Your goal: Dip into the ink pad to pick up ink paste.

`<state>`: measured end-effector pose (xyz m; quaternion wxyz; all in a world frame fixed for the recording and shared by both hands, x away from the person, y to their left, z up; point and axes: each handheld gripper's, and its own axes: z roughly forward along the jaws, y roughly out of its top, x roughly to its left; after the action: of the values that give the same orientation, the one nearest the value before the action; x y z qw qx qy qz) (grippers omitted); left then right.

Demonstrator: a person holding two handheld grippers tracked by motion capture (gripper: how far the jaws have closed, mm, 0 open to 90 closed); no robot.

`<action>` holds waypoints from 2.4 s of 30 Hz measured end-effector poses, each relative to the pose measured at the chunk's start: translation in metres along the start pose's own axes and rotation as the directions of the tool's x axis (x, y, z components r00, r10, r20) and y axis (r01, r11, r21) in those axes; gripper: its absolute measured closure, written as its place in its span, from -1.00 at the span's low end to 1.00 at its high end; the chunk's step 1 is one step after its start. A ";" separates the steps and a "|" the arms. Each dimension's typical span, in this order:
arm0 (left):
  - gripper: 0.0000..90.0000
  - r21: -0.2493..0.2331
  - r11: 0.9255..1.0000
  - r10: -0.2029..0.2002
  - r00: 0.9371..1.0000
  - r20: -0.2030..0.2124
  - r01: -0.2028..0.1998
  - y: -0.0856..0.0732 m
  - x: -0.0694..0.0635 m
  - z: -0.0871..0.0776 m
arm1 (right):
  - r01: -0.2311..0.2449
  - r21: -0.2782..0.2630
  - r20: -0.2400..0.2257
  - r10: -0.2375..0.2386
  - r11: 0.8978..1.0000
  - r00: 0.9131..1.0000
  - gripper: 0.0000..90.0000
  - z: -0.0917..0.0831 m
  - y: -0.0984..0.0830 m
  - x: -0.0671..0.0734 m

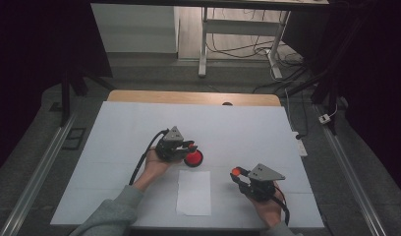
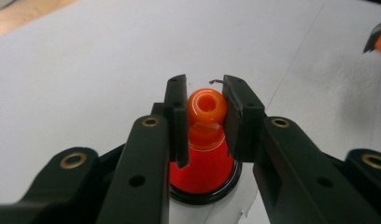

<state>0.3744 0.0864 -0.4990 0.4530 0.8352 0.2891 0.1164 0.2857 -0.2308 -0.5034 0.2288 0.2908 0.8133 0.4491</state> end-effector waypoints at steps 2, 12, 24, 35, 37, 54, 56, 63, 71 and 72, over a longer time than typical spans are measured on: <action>0.62 0.014 1.000 -0.005 1.000 0.003 0.004 -0.001 0.001 0.003 | 0.003 0.006 0.006 -0.003 1.000 1.000 0.43 -0.001 0.000 0.000; 0.62 0.079 0.997 -0.010 1.000 0.002 0.010 -0.009 0.002 0.016 | 0.001 0.007 0.000 -0.001 1.000 1.000 0.43 0.001 0.000 0.000; 0.62 0.090 0.996 0.000 1.000 -0.006 0.001 -0.012 0.001 0.022 | 0.001 0.007 -0.005 -0.001 1.000 1.000 0.43 0.001 -0.001 0.000; 0.62 0.094 0.995 0.016 1.000 -0.022 -0.014 -0.014 -0.002 0.024 | 0.001 0.010 -0.007 -0.001 1.000 1.000 0.43 0.001 -0.001 0.000; 0.62 0.091 0.996 0.011 1.000 -0.020 -0.009 -0.015 -0.001 0.024 | 0.002 0.012 -0.010 -0.002 1.000 1.000 0.43 0.001 -0.001 0.001; 0.63 0.071 0.997 0.032 0.999 -0.036 -0.029 -0.018 -0.004 0.024 | 0.002 0.008 -0.010 -0.002 1.000 1.000 0.43 0.001 -0.001 0.000; 0.63 0.071 0.997 0.033 0.999 -0.037 -0.030 -0.018 -0.004 0.024 | 0.002 0.009 -0.008 -0.002 1.000 1.000 0.43 0.001 -0.001 0.000; 0.63 0.074 0.997 0.041 0.998 -0.044 -0.038 -0.018 -0.005 0.024 | 0.000 0.008 -0.009 0.000 1.000 1.000 0.43 0.001 -0.001 0.001; 0.63 0.071 0.997 0.035 0.998 -0.045 -0.032 -0.018 -0.006 0.024 | 0.000 0.011 -0.008 0.000 1.000 1.000 0.43 0.001 -0.002 0.000; 0.63 0.072 0.997 0.034 0.998 -0.048 -0.031 -0.018 -0.006 0.024 | 0.001 0.012 -0.009 -0.001 1.000 1.000 0.43 0.002 -0.002 0.000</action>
<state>0.3737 0.0737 -0.5272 0.4138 0.8523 0.2905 0.1338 0.2859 -0.2304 -0.5058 0.2235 0.2897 0.8171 0.4455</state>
